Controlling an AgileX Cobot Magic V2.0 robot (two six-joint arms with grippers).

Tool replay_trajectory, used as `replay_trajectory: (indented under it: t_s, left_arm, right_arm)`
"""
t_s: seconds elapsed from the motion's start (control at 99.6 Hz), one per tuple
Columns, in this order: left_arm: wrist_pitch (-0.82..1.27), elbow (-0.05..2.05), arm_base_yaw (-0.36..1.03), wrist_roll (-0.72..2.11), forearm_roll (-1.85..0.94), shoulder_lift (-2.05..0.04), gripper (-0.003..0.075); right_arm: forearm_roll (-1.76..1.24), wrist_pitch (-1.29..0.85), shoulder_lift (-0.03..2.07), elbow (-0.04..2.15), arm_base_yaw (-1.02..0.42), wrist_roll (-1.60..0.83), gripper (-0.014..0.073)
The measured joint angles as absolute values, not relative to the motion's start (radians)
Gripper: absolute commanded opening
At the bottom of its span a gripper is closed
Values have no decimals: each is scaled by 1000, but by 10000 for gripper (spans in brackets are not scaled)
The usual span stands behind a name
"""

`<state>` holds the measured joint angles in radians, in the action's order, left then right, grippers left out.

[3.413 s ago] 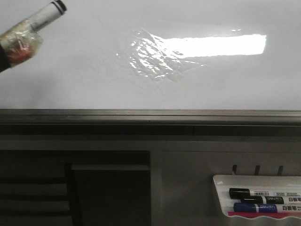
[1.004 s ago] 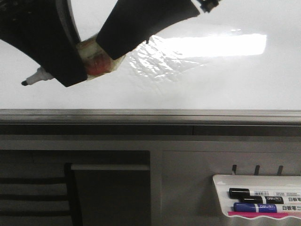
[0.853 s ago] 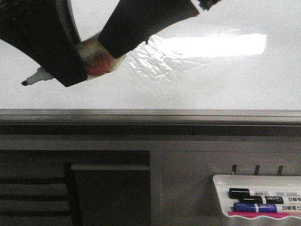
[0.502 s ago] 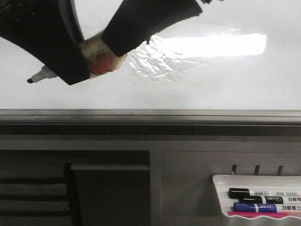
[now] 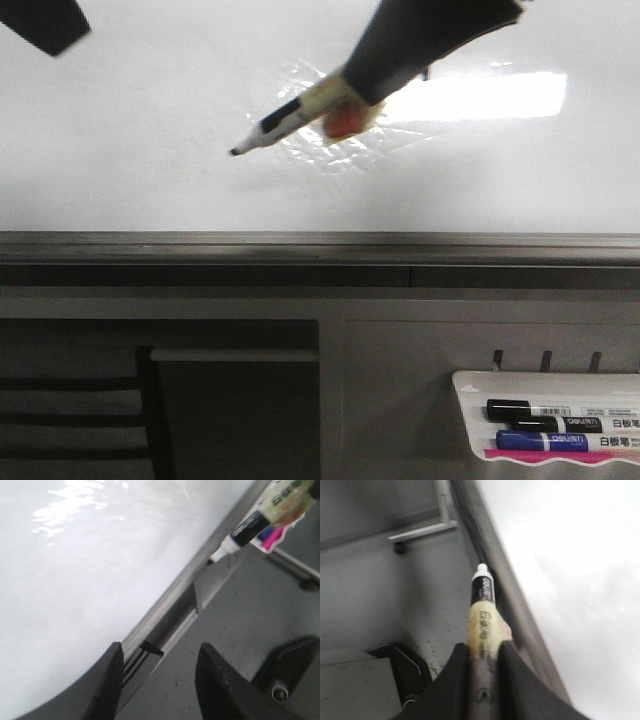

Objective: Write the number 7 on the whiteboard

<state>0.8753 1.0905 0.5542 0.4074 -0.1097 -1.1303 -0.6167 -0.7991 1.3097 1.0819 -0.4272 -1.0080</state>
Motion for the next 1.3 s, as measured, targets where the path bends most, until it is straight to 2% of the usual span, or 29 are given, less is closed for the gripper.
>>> replay_trajectory:
  t_s: [0.211,0.402,0.703,0.974,1.134,1.305]
  left_arm:
    - [717,879,438,398,-144,-885,314]
    - [649,721,385,396,-153,-748,314]
    - [579,671,380,396,-159,-726,314]
    - [531,671,380,396,-177,-726,314]
    - [529,671,380,396,-179,-726,314]
    - [529,671,377,396,-179,-728,314]
  right_arm:
    - [-443,-779,1168,1037,-371,-714,-44]
    - [-426,-631,1119,909,-341,-536,-44]
    - [-486,-506,1127,876,-338,-502,-44]
    - [-522,-613,1249,1063,-347,-498,-44]
    - [-522,-501,1288,1051,-400,-498,-44]
    - [-527,-471,1342,1049,-407,-498,-44]
